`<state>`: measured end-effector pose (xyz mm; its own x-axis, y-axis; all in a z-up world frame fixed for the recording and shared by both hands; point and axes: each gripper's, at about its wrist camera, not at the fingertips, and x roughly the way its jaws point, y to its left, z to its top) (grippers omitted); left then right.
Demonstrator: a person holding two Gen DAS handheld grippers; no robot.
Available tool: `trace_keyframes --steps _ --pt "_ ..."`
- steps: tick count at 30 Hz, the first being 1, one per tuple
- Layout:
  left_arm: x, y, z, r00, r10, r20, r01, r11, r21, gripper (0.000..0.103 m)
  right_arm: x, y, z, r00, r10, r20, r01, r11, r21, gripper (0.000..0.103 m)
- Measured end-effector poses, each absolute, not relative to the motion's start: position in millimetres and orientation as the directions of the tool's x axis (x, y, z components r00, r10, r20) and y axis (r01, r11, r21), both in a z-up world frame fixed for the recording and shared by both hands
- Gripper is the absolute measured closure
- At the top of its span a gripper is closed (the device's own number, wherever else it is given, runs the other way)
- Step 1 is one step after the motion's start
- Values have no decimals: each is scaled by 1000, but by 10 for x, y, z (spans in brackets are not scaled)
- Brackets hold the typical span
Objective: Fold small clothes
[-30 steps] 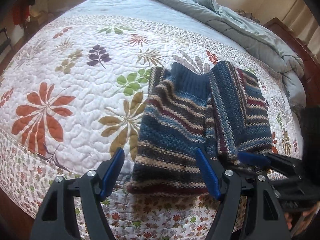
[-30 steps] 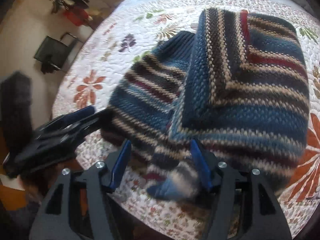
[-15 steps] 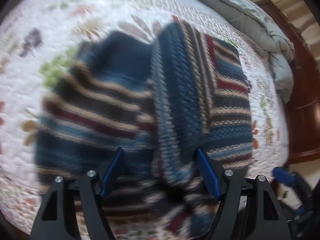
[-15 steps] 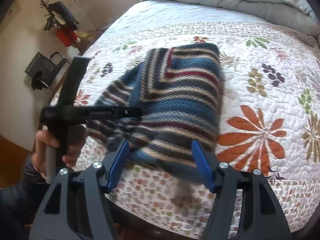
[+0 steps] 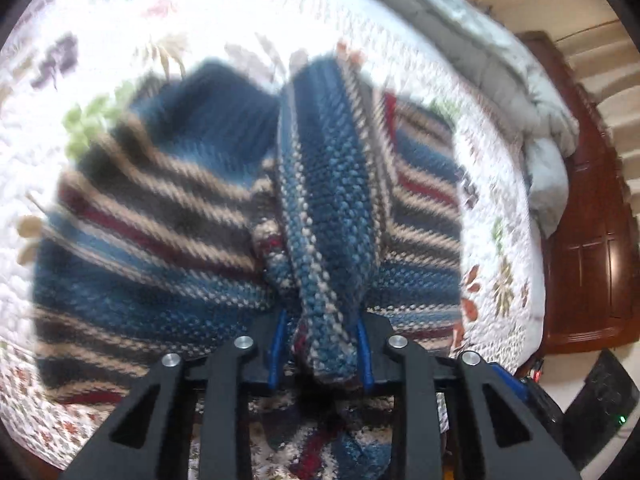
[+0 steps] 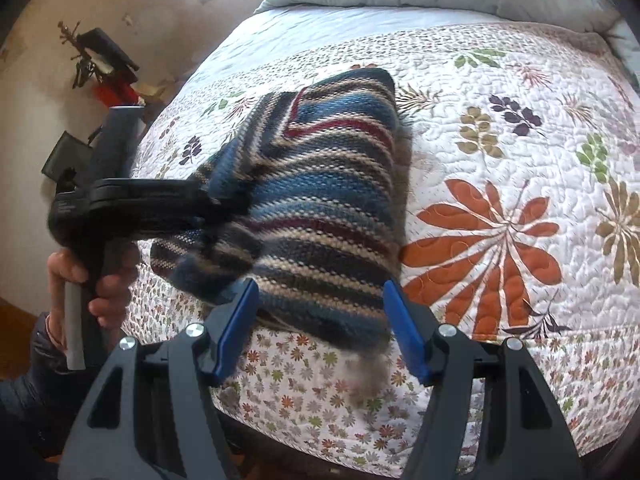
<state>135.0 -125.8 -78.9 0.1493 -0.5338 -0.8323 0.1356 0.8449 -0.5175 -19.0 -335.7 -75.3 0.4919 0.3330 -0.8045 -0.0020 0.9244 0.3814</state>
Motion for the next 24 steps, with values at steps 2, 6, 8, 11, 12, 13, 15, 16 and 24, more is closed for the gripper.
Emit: trace_keyframes --steps 2,6,8,11,12,13,15,16,24 --pt "1326 -1182 -631 188 -538 -821 161 842 -515 75 -214 -3360 -750 492 331 -805 -1 925 380 38" --pt "1329 -923 -361 232 -543 -807 176 839 -514 75 -207 -3315 -769 489 316 -813 -2 932 361 38" --pt "1322 -775 -254 258 -538 -803 177 843 -508 75 -205 -3256 -778 487 316 -814 -7 934 358 38" --pt "1336 -548 -107 304 -515 -801 186 857 -480 75 -193 -3132 -793 483 330 -811 -27 932 363 38" --pt "1341 -445 -93 317 -505 -802 179 863 -473 75 -181 -3076 -796 479 341 -809 -38 929 368 38" --pt "1347 -360 -100 323 -500 -804 170 866 -470 75 -172 -3045 -796 477 344 -809 -44 928 369 38" --pt "1389 -204 -204 315 -481 -818 136 876 -463 75 -139 -2970 -794 470 349 -811 -56 929 367 38" --pt "1413 -142 -286 305 -472 -827 117 880 -459 75 -122 -2944 -793 467 349 -812 -57 929 366 38" --pt "1430 57 -972 271 -372 -888 59 927 -370 73 104 -2699 -847 412 327 -850 -57 941 335 38"
